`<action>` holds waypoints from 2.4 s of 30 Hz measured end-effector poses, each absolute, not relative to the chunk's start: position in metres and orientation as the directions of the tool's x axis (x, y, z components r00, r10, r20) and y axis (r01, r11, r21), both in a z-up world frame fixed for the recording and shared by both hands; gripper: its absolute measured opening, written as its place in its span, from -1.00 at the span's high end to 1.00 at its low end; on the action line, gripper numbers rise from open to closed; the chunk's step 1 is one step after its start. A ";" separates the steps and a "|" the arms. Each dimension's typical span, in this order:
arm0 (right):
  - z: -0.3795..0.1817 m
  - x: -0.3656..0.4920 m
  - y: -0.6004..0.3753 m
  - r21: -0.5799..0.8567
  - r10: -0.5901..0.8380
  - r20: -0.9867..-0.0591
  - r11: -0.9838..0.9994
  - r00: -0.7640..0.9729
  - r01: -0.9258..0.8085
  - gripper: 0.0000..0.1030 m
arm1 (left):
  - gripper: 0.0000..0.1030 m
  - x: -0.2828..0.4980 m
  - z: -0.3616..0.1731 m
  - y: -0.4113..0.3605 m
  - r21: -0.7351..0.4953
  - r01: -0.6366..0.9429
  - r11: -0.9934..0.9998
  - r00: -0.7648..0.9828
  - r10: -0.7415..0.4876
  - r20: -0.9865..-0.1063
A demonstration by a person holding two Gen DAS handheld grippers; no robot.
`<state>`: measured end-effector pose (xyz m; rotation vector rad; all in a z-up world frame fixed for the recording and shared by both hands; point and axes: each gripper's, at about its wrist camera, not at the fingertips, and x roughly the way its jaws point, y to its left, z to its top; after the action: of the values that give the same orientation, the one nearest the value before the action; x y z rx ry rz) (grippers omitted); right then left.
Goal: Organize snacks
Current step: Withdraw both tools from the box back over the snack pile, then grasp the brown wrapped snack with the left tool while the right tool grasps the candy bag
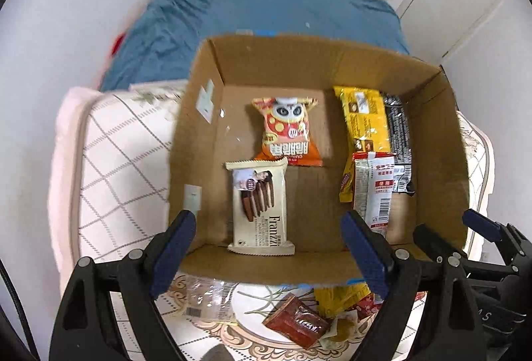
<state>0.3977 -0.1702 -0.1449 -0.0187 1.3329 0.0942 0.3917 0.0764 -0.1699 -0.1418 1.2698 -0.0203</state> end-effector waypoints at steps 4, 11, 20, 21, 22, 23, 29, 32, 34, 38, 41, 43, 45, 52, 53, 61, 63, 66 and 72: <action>-0.124 0.378 -0.170 0.061 0.085 -0.955 0.994 0.284 -0.092 -0.90 | -0.74 0.366 -0.146 0.075 -0.103 -0.056 0.993 0.362 -0.076 -0.929; -0.102 0.330 -0.172 0.116 0.144 -0.940 0.987 0.309 -0.109 -0.90 | -0.74 0.318 -0.133 0.071 -0.079 -0.063 0.995 0.398 -0.047 -0.916; -0.170 0.237 -0.189 0.218 0.222 -0.972 0.975 0.083 -0.054 -0.90 | -0.74 0.231 -0.194 0.064 -0.068 -0.083 0.994 0.240 -0.047 -0.970; -0.184 0.224 -0.192 0.220 0.222 -0.974 0.975 0.047 -0.039 -0.90 | -0.74 0.224 -0.203 0.064 -0.065 -0.088 0.994 0.217 -0.044 -0.975; -0.194 0.217 -0.194 0.221 0.221 -0.975 0.975 0.021 -0.026 -0.90 | -0.74 0.218 -0.214 0.064 -0.062 -0.097 0.993 0.187 -0.043 -0.981; -0.207 0.207 -0.196 0.226 0.226 -0.974 0.974 -0.011 -0.011 -0.90 | -0.74 0.213 -0.221 0.064 -0.064 -0.102 0.993 0.170 -0.046 -0.984; -0.258 0.174 -0.206 0.247 0.255 -0.958 0.966 -0.129 0.077 -0.90 | -0.73 0.200 -0.261 0.062 -0.051 -0.139 0.989 0.081 -0.040 -0.996; -0.277 0.165 -0.206 0.236 0.250 -0.957 0.966 -0.149 0.103 -0.86 | -0.73 0.206 -0.276 0.060 -0.063 -0.159 0.985 0.043 -0.056 -0.997; -0.286 0.160 -0.204 0.220 0.232 -0.963 0.970 -0.136 0.098 -0.67 | -0.73 0.214 -0.282 0.060 -0.091 -0.183 0.979 0.021 -0.088 -0.996; -0.282 0.158 -0.211 0.209 0.219 -0.971 0.973 -0.093 0.102 -0.32 | -0.74 0.235 -0.294 0.058 -0.191 -0.247 0.950 -0.022 -0.203 -0.979; -0.275 0.164 -0.229 0.198 0.208 -0.976 0.970 -0.060 0.143 -0.31 | -0.73 0.255 -0.307 0.056 -0.261 -0.311 0.914 -0.052 -0.291 -0.955; -0.270 0.172 -0.244 0.187 0.196 -0.980 0.966 -0.037 0.177 -0.30 | -0.74 0.271 -0.322 0.052 -0.280 -0.351 0.893 -0.082 -0.327 -0.941; -0.266 0.180 -0.257 0.176 0.183 -0.983 0.963 -0.017 0.204 -0.30 | -0.74 0.284 -0.335 0.049 -0.273 -0.373 0.887 -0.107 -0.333 -0.937; -0.267 0.200 -0.277 0.131 0.137 -0.990 0.963 -0.011 0.235 -0.30 | -0.74 0.315 -0.358 0.029 -0.152 -0.323 0.934 -0.139 -0.206 -0.969; -0.270 0.201 -0.278 0.133 0.141 -0.990 0.962 -0.017 0.240 -0.30 | -0.73 0.316 -0.358 0.026 -0.143 -0.308 0.941 -0.132 -0.191 -0.973; -0.275 0.202 -0.274 0.144 0.154 -0.988 0.966 -0.031 0.215 -0.30 | -0.37 0.279 -0.343 0.006 -0.048 -0.037 0.998 -0.053 -0.050 -0.997; -0.275 0.197 -0.276 0.145 0.156 -0.987 0.968 -0.036 0.204 -0.30 | -0.38 0.262 -0.339 0.010 -0.027 0.012 1.000 -0.036 -0.026 -0.999; -0.278 0.193 -0.279 0.152 0.165 -0.985 0.968 -0.049 0.199 -0.30 | -0.38 0.248 -0.333 0.021 -0.020 0.027 0.999 -0.015 -0.020 -1.000; -0.284 0.193 -0.286 0.170 0.188 -0.981 0.959 -0.058 0.227 -0.33 | -0.38 0.260 -0.311 0.043 -0.116 -0.037 0.993 0.010 -0.115 -0.993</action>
<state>0.1926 -0.2862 -0.2837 0.3215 1.6379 -0.0334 0.2597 0.0430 -0.3112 -0.1203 1.5606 -0.0613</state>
